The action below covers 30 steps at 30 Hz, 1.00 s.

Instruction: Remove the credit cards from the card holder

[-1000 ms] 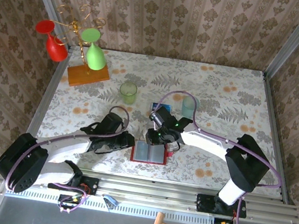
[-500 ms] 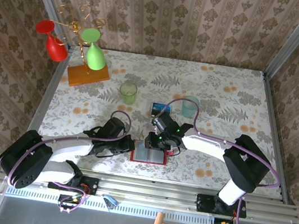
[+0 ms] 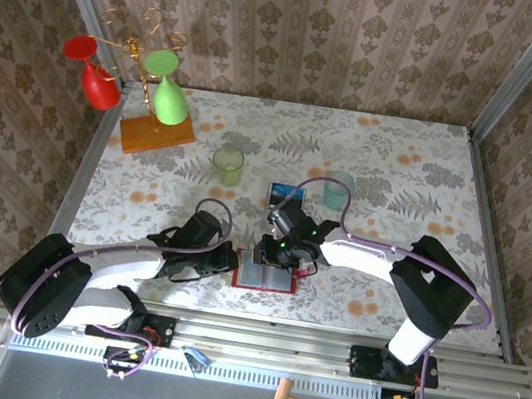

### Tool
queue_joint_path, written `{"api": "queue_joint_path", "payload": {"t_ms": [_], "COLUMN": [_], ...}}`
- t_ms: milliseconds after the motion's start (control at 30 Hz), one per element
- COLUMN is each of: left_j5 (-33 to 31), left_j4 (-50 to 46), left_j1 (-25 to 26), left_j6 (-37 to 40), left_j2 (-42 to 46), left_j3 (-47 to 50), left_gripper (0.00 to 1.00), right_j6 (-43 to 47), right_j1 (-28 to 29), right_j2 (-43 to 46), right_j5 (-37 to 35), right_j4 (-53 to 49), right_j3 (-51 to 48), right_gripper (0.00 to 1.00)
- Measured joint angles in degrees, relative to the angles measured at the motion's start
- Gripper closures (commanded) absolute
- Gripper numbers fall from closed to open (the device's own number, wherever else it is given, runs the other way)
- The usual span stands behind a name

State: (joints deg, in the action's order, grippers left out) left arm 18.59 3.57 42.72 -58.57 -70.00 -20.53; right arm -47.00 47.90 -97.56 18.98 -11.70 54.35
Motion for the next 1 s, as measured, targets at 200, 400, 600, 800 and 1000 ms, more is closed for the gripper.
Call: {"api": "queue_joint_path", "payload": {"t_ms": [200, 400, 600, 800, 1000], "left_j5": [-0.7, -0.9, -0.9, -0.7, -0.6], "left_j4": [-1.7, -1.8, -1.8, -1.7, -1.8], "left_j1": [0.0, 0.0, 0.0, 0.0, 0.0], "left_j6": [0.1, 0.1, 0.1, 0.3, 0.3], "left_j2": [0.2, 0.1, -1.2, -1.8, -2.0], "left_j3": [0.0, 0.0, 0.0, -0.3, -0.5], "left_gripper": [1.00, 1.00, 1.00, 1.00, 1.00], "right_j6": [-1.0, -1.4, -1.7, -1.7, -1.7], "right_j1": [0.0, 0.0, 0.0, 0.1, 0.1], "right_j2": [-1.2, -1.6, -1.7, -3.8, -3.8], "right_j5": [1.2, 1.8, 2.8, 4.3, 4.4], "right_j4": [0.7, 1.3, 2.0, 2.8, 3.0], "right_j3": [0.0, 0.0, -0.5, -0.6, -0.9], "right_gripper": [0.77, 0.75, 0.73, 0.73, 0.73]}}
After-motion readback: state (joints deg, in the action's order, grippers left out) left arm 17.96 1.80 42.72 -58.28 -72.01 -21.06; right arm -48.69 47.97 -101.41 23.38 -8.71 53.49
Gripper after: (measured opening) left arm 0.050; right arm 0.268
